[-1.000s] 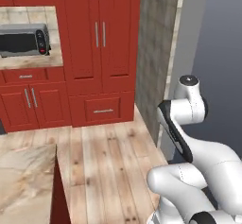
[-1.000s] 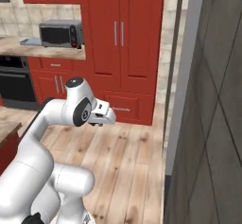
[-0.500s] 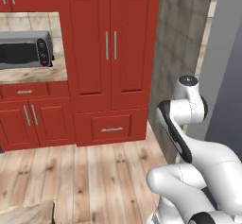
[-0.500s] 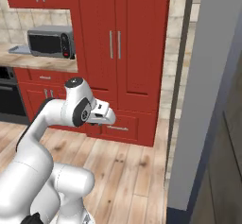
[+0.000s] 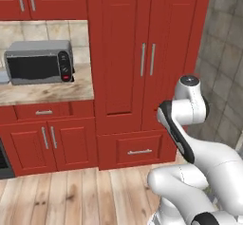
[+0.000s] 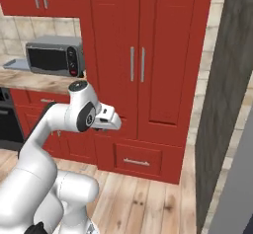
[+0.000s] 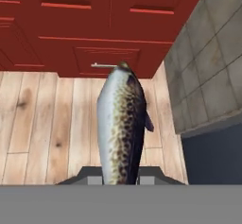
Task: Take the fish out of the fridge, briefly rinse it in the sink, and place it on the tray next to the sink.
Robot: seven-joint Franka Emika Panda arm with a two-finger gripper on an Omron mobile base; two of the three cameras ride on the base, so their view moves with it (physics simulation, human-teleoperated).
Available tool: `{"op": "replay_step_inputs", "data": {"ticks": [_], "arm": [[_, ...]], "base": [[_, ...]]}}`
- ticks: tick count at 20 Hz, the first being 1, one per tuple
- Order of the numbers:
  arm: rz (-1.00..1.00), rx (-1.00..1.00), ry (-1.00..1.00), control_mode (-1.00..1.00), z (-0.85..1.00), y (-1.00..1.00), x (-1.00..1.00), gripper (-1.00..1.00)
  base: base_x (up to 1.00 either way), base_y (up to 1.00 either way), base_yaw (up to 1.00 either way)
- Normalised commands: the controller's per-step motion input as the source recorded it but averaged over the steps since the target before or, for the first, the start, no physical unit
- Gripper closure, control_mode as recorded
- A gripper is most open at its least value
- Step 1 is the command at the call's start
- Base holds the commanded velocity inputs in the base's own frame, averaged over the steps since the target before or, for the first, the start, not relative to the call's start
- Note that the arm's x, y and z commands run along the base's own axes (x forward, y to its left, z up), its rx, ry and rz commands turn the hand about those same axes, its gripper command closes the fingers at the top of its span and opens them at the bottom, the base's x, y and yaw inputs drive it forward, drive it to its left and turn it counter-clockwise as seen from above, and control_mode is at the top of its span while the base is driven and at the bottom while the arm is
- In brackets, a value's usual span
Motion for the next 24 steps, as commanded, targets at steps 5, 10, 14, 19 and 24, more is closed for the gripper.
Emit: {"op": "replay_step_inputs", "data": {"ticks": [5, 10, 14, 19, 24], "arm": [[0.00, 0.00, 0.00, 1.00, 0.00, 0.00, 0.00, 1.00], [0.00, 0.00, 0.00, 1.00, 0.00, 0.00, 0.00, 1.00], [0.00, 0.00, 0.00, 1.00, 0.00, 0.00, 0.00, 1.00], [0.00, 0.00, 0.00, 1.00, 0.00, 0.00, 0.00, 1.00], [0.00, 0.00, 0.00, 1.00, 0.00, 0.00, 0.00, 1.00]], "base": [[0.80, 1.00, 0.00], [0.19, 1.00, -0.02], [0.07, 1.00, -0.02], [0.46, 0.72, 0.41], [0.05, 0.51, 0.74]]}}
